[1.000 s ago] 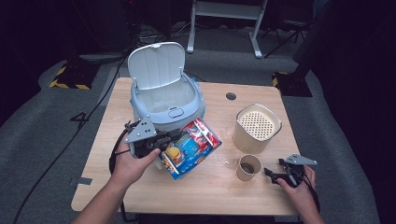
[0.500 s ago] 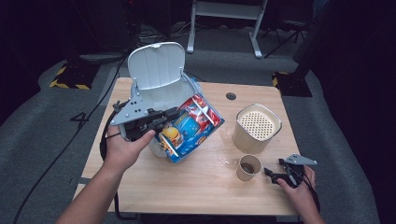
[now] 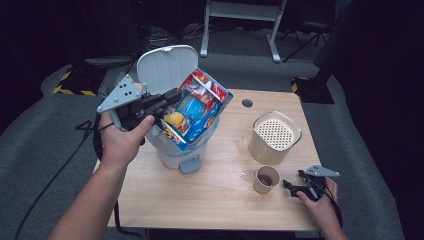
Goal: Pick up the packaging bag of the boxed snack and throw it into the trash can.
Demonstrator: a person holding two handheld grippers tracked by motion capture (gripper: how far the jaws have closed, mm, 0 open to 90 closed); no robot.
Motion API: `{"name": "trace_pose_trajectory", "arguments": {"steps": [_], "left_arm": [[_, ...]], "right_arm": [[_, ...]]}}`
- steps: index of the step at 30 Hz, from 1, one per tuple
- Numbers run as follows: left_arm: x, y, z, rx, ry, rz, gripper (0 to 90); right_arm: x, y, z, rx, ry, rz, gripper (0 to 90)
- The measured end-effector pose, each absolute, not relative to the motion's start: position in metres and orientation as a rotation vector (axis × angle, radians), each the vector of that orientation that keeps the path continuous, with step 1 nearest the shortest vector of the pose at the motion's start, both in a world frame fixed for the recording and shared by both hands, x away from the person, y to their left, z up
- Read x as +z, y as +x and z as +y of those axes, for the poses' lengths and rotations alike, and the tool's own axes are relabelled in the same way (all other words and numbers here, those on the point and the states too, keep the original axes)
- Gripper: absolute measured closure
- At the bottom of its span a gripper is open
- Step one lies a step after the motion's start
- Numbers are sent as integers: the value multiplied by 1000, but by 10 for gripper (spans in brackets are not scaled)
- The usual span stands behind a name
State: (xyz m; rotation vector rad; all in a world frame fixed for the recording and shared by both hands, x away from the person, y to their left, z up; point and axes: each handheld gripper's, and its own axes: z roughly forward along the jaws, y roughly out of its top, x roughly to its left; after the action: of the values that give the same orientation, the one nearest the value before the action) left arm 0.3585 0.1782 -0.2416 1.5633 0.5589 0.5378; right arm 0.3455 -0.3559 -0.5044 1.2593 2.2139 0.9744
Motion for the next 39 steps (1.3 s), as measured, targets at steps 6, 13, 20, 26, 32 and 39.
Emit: {"name": "trace_pose_trajectory", "arguments": {"steps": [6,13,20,26,32,39], "left_arm": [[-233,369,185,570,1533,590,881],[-220,381,190,626,1507,609,879],[-220,402,193,653,1490,659,876],[-221,420,192,678,1465,702,876],[-220,431,185,704,1460,733,874],[-224,442,176,729,1457,766,871]], "right_arm": [[-504,345,-356,975,1259,2214,185],[-504,345,-356,975,1259,2214,185],[-504,345,-356,974,1259,2214,185],[-504,345,-356,974,1259,2214,185],[-504,345,-356,974,1259,2214,185],[-504,345,-356,974,1259,2214,185]]}}
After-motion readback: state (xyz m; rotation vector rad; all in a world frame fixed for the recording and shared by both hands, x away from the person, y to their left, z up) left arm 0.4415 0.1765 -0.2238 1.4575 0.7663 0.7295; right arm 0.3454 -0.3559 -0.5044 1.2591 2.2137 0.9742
